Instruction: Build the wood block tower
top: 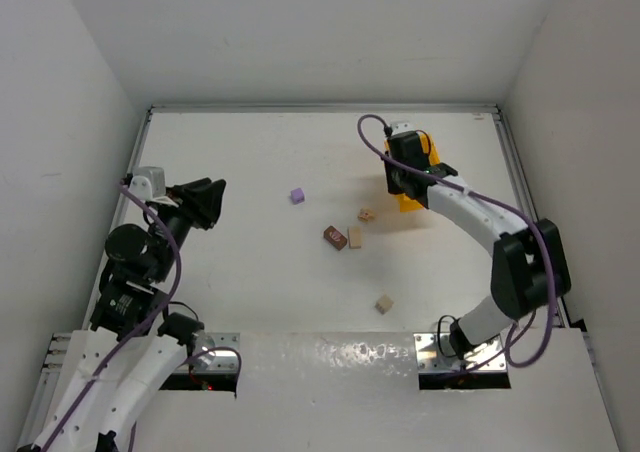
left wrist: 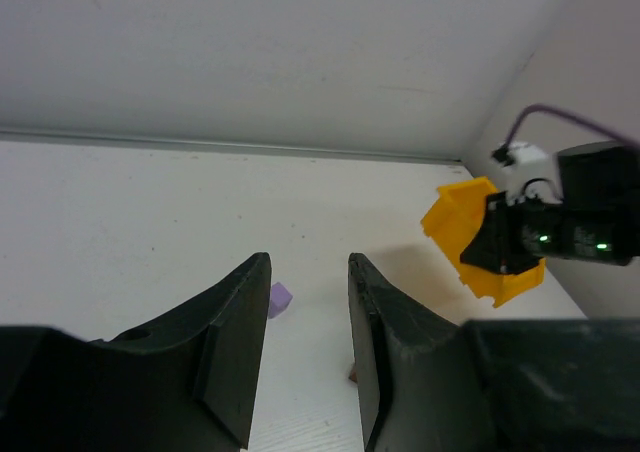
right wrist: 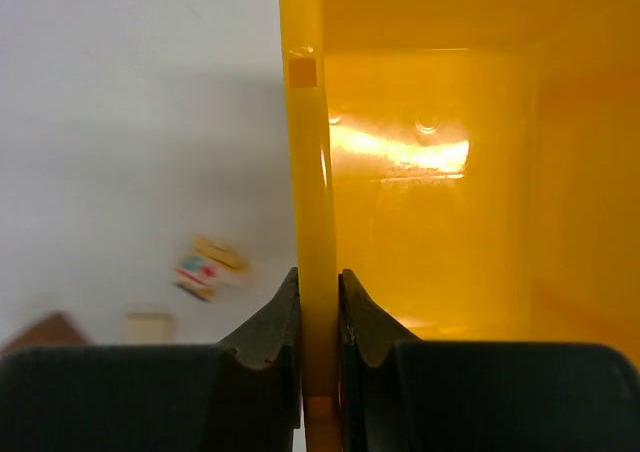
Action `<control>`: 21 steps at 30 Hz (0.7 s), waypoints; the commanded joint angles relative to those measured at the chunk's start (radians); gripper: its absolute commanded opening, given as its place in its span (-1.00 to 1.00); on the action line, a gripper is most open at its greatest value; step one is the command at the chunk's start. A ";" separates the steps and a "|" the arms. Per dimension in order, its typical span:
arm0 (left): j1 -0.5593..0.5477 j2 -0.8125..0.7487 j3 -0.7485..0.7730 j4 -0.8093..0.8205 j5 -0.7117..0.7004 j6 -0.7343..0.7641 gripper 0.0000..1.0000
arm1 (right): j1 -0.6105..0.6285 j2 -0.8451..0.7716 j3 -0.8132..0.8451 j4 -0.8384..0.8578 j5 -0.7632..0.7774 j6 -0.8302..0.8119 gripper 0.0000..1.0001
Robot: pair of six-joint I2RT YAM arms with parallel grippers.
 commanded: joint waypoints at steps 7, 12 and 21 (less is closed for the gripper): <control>-0.078 -0.056 0.015 0.005 -0.025 0.009 -0.30 | -0.095 0.179 0.101 -0.038 0.233 -0.179 -1.00; -0.099 -0.063 0.014 0.003 -0.035 0.008 -0.30 | -0.159 0.297 0.155 -0.028 0.182 -0.170 -1.00; -0.105 -0.050 0.012 0.003 -0.036 0.011 -0.30 | -0.257 0.346 0.110 0.076 0.038 -0.079 -0.84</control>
